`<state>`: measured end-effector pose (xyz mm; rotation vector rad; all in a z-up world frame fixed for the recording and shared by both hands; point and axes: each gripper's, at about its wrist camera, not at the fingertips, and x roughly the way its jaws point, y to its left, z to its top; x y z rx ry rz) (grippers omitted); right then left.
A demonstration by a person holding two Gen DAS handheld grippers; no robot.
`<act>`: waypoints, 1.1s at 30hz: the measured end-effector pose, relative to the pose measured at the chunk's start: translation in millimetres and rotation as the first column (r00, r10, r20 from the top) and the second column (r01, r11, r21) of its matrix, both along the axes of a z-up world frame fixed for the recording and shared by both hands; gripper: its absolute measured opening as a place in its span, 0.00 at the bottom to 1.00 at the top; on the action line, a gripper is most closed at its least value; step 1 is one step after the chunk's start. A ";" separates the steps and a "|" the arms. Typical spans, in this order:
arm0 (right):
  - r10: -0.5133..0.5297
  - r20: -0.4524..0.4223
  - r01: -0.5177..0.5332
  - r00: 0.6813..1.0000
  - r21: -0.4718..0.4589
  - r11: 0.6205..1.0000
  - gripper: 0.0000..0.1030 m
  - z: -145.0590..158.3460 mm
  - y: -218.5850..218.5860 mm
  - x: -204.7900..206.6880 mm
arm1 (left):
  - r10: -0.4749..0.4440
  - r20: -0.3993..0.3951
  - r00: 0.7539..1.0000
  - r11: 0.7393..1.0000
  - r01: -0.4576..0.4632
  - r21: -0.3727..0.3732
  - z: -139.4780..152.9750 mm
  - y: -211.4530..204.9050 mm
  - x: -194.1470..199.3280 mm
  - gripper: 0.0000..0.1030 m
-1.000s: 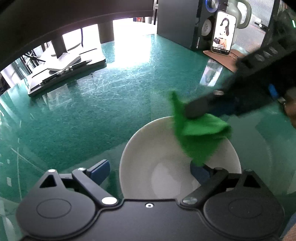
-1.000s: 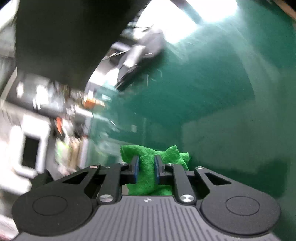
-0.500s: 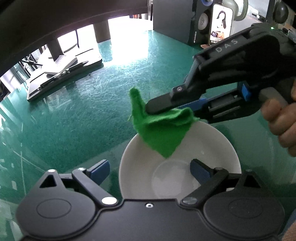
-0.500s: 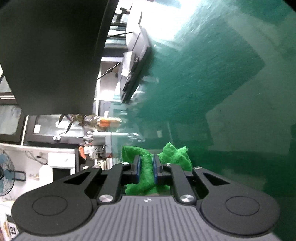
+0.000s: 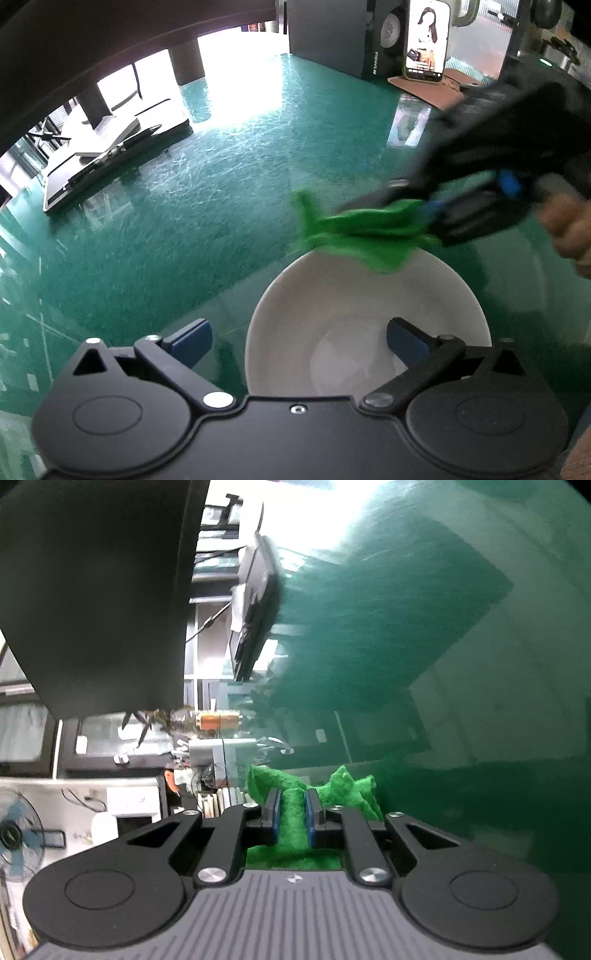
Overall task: Clean bowl
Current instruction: 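Wipe the bowl's inner wall with the cloth in the right gripper, then rotate the bowl with the left gripper while the right gripper wipes its rim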
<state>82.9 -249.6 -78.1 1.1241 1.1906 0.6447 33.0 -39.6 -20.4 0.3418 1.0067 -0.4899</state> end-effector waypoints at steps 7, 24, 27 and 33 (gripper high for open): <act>-0.006 -0.026 0.006 1.000 -0.007 1.000 0.13 3.4 -15.8 -16.9 | -0.027 -0.020 0.999 0.999 0.027 -0.026 -1.4 1.0 -1.5 1.00; -0.127 -0.038 0.126 0.991 -0.024 0.992 0.13 6.2 -54.8 -51.6 | 0.213 -0.131 0.968 0.972 -0.223 -0.069 -1.3 21.2 -29.0 1.00; -0.142 -0.016 0.141 0.990 -0.030 0.990 0.13 8.5 -55.1 -53.6 | 0.238 -0.117 0.964 0.966 -0.247 -0.073 -0.9 17.0 -38.6 1.00; -0.131 0.039 0.132 0.991 -0.034 0.991 0.13 9.9 -44.5 -57.2 | 0.329 -0.073 0.942 0.937 -0.335 -0.100 -3.1 9.7 -45.2 1.00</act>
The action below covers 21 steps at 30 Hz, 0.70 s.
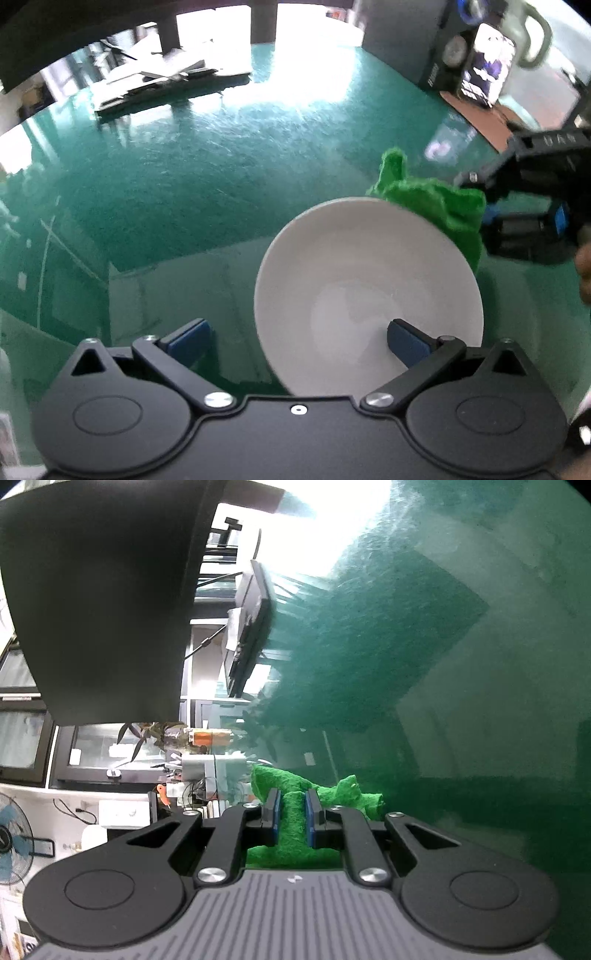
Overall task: Clean bowl
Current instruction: 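Rotate the bowl with the left gripper while the right gripper wipes its rim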
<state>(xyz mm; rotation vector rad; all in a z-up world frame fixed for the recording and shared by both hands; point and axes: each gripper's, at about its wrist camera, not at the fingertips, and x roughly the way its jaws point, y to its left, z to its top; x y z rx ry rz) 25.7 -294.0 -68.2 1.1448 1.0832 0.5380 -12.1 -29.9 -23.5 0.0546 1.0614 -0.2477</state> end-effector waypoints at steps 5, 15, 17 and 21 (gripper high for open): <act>0.010 0.020 -0.011 1.000 0.025 1.000 0.13 -4.3 -1.3 0.5 | 0.012 -0.026 1.000 1.000 -0.012 0.009 1.4 -4.2 2.8 1.00; 0.089 0.048 -0.094 0.995 0.107 0.990 0.14 -8.7 -4.6 9.8 | 0.186 -0.097 0.978 0.983 -0.184 0.025 4.4 -7.6 9.0 1.00; 0.105 0.054 -0.111 0.993 0.117 0.987 0.14 -10.9 -5.2 13.3 | 0.182 -0.128 0.975 0.983 -0.180 0.032 5.3 -9.5 9.6 1.00; 0.133 0.069 -0.140 0.989 0.122 0.983 0.15 -11.8 -6.3 17.6 | 0.154 -0.172 0.973 0.988 -0.149 0.042 7.3 -13.2 12.1 0.98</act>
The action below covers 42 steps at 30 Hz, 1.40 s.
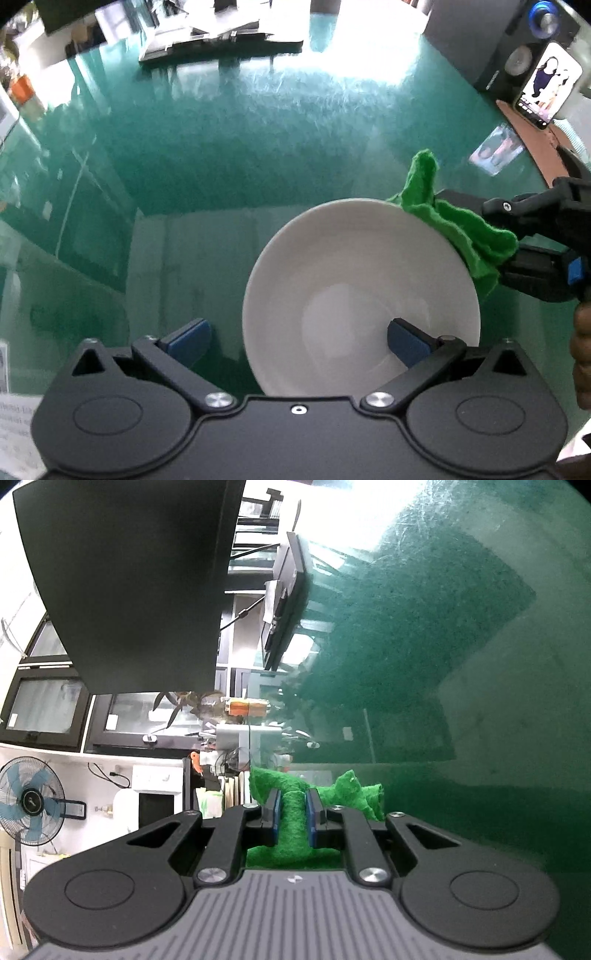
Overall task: Clean bowl
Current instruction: 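Rotate the bowl with the left gripper while the right gripper wipes its rim, then wipe the cloth over the bowl's rim and inside with the right gripper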
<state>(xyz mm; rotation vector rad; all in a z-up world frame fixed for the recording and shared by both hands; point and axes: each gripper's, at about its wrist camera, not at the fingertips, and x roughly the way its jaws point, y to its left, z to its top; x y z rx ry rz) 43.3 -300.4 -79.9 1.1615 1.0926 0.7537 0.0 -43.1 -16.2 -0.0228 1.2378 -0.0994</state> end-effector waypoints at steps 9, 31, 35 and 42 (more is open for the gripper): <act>0.055 0.100 -0.044 0.993 -0.107 0.993 0.17 18.9 -0.1 -3.5 | -0.074 0.028 0.997 0.995 0.075 -0.061 13.8 8.7 13.7 0.34; 0.224 0.351 -0.097 0.909 -0.345 0.934 0.16 51.6 26.5 0.2 | -0.293 0.030 0.956 0.956 0.293 0.003 11.7 -1.2 38.3 0.30; 0.229 0.313 -0.119 0.922 -0.334 0.935 0.16 52.1 4.5 -20.7 | -0.297 0.032 0.954 0.955 0.297 -0.001 11.7 -1.2 39.1 0.31; 0.189 0.310 -0.097 0.932 -0.290 0.952 0.18 42.5 22.8 5.0 | -0.297 0.041 0.954 0.955 0.297 0.017 11.8 -3.7 37.0 0.32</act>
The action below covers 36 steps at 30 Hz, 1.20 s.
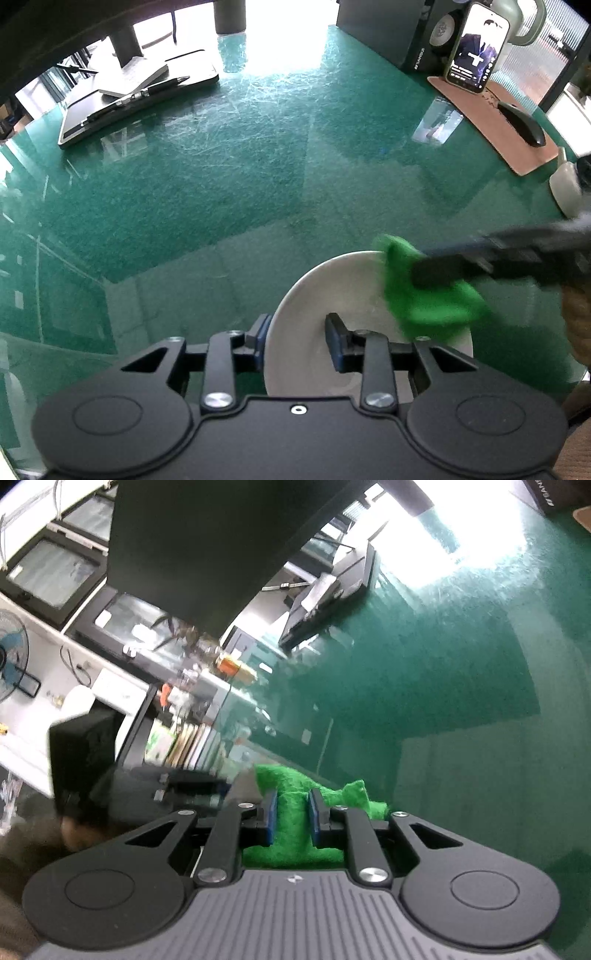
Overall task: Clean bowl
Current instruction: 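Wipe the cloth over the bowl's rim and inside with the right gripper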
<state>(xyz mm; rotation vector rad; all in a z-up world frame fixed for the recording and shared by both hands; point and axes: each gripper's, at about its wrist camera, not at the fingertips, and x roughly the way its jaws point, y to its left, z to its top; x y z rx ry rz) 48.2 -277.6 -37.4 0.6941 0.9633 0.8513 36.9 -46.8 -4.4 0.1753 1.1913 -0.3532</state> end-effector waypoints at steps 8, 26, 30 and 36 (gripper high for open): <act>0.030 0.010 -0.030 1.000 0.014 0.999 0.19 -1.7 17.2 13.3 | -0.003 -0.002 1.000 1.000 0.003 0.006 0.0 -3.4 1.3 0.39; 0.048 -0.029 -0.047 0.998 0.030 0.998 0.19 -3.3 25.0 16.1 | -0.038 -0.003 0.999 0.999 0.038 0.011 -1.2 -4.3 0.1 0.41; 0.037 -0.044 -0.036 0.998 0.033 0.999 0.19 -3.5 23.3 14.4 | -0.035 0.002 0.999 0.999 0.035 0.004 -1.5 -3.0 -0.9 0.41; -0.010 -0.100 0.014 0.995 0.035 0.999 0.19 -4.6 -5.3 -6.4 | 0.064 -0.026 0.998 0.997 -0.065 -0.045 -0.5 8.0 -0.5 0.42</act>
